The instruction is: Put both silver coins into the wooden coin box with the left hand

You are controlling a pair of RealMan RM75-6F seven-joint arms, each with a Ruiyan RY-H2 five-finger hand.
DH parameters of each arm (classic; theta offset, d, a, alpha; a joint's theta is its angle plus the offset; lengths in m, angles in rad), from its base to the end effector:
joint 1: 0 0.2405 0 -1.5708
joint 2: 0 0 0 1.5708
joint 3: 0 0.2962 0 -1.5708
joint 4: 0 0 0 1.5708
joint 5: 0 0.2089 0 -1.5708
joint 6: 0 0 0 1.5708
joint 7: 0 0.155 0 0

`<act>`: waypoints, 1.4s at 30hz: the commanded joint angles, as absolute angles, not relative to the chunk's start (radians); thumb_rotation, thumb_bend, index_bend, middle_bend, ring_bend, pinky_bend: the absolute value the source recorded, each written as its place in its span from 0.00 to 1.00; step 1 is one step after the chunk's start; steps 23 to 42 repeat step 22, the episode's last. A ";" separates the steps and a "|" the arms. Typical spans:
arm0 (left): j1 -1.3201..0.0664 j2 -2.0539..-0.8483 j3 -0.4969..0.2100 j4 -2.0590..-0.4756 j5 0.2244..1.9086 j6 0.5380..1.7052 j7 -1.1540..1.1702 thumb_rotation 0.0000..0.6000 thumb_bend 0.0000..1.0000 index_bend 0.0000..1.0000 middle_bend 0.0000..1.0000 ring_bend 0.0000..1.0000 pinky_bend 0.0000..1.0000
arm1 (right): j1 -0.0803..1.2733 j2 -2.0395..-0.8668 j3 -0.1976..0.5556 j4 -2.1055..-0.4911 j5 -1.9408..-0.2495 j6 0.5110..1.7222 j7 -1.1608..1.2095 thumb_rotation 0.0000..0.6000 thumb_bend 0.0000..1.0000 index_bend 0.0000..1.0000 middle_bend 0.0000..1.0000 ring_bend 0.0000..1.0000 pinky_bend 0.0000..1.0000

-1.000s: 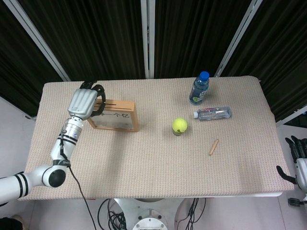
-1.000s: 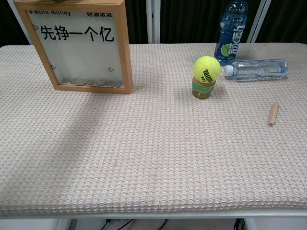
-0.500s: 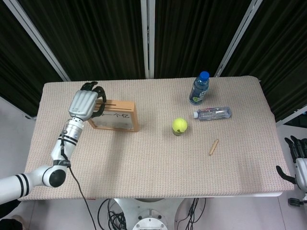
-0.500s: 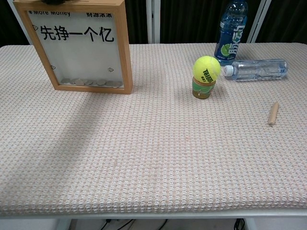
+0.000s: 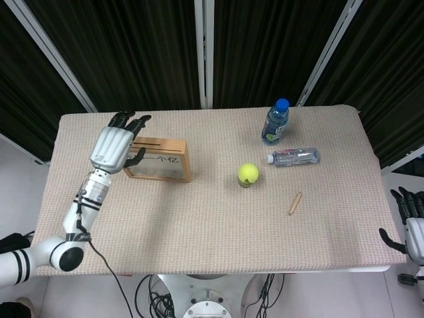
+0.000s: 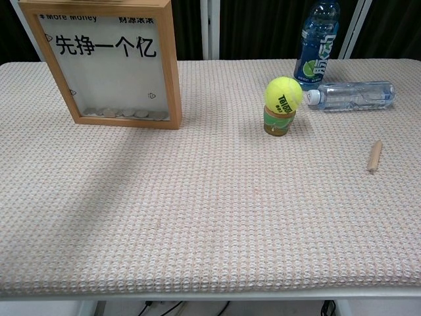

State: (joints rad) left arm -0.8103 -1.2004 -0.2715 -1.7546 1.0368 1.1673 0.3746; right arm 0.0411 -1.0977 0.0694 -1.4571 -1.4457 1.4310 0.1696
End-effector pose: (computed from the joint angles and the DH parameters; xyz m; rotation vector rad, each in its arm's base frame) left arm -0.1235 0.4096 0.1363 -1.6386 -0.7085 -1.1177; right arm -0.3949 -0.1840 0.2040 1.3002 -0.9645 0.8293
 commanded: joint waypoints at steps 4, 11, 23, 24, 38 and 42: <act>-0.532 -1.109 -0.061 -1.845 1.441 1.531 0.357 1.00 0.27 0.23 0.26 0.11 0.19 | 0.037 -1.103 0.067 -1.442 -1.457 1.445 0.181 1.00 0.23 0.00 0.00 0.00 0.00; -0.279 -1.157 0.129 -1.611 1.563 1.690 0.300 1.00 0.19 0.20 0.12 0.02 0.09 | 0.030 -1.154 0.059 -1.377 -1.513 1.508 0.175 1.00 0.22 0.00 0.00 0.00 0.00; -0.163 -1.240 0.140 -1.452 1.525 1.655 0.164 1.00 0.16 0.14 0.05 0.00 0.05 | 0.022 -1.170 0.057 -1.398 -1.516 1.527 0.127 1.00 0.22 0.00 0.00 0.00 0.00; -0.163 -1.240 0.140 -1.452 1.525 1.655 0.164 1.00 0.16 0.14 0.05 0.00 0.05 | 0.022 -1.170 0.057 -1.398 -1.516 1.527 0.127 1.00 0.22 0.00 0.00 0.00 0.00; -0.163 -1.240 0.140 -1.452 1.525 1.655 0.164 1.00 0.16 0.14 0.05 0.00 0.05 | 0.022 -1.170 0.057 -1.398 -1.516 1.527 0.127 1.00 0.22 0.00 0.00 0.00 0.00; -0.163 -1.240 0.140 -1.452 1.525 1.655 0.164 1.00 0.16 0.14 0.05 0.00 0.05 | 0.022 -1.170 0.057 -1.398 -1.516 1.527 0.127 1.00 0.22 0.00 0.00 0.00 0.00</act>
